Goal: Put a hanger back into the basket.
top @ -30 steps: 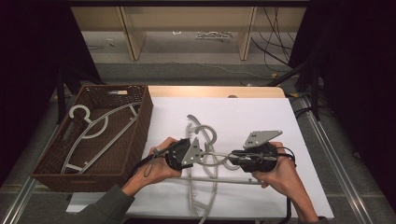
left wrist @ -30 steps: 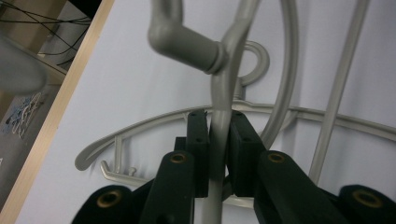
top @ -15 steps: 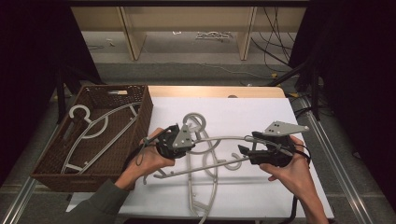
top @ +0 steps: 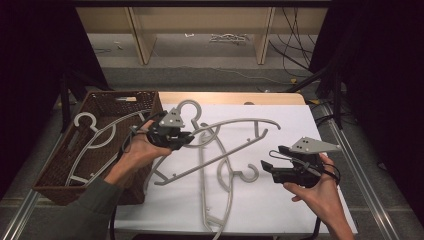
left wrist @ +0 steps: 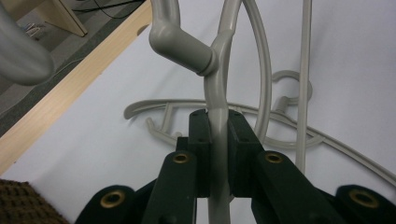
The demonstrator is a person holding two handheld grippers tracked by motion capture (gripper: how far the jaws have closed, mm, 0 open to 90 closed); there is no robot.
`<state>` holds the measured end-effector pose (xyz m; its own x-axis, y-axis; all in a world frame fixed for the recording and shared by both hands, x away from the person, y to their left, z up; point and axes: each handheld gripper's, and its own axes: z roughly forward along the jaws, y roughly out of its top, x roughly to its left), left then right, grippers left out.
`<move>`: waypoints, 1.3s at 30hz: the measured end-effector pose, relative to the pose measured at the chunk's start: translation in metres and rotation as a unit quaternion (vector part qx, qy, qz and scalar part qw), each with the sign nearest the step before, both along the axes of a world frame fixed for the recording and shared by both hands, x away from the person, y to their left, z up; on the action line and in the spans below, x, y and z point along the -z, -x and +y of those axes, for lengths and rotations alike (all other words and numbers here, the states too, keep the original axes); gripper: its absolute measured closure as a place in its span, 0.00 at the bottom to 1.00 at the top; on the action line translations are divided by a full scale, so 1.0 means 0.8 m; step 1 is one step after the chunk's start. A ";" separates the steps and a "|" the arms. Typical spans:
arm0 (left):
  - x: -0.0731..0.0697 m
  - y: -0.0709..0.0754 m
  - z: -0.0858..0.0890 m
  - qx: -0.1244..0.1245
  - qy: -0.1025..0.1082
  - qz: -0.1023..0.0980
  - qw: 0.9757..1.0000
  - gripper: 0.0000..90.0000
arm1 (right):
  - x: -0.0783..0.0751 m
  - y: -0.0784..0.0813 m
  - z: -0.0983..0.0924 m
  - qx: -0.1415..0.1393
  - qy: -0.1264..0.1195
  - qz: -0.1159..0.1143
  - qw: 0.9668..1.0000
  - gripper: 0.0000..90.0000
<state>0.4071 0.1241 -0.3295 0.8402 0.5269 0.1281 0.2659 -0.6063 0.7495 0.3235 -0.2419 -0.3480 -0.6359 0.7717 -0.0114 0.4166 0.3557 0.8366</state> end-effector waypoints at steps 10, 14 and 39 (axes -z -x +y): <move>-0.041 -0.005 0.038 -0.026 0.039 -0.002 0.999 0.91 | 0.038 0.002 -0.001 0.001 -0.014 0.027 1.000 0.27; -0.056 -0.005 0.054 -0.035 0.058 0.001 0.998 0.91 | 0.047 0.003 0.000 0.001 -0.011 0.039 0.999 0.27; -0.065 -0.024 0.208 -0.179 0.027 -0.035 0.983 0.91 | 0.070 0.003 0.009 -0.009 -0.001 0.068 0.998 0.24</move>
<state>0.4263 0.2906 -0.2776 0.5903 0.7944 0.1429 0.4004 -0.4419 0.8027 0.3208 -0.2343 -0.4042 -0.6458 0.7596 0.0776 0.5196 0.3627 0.7736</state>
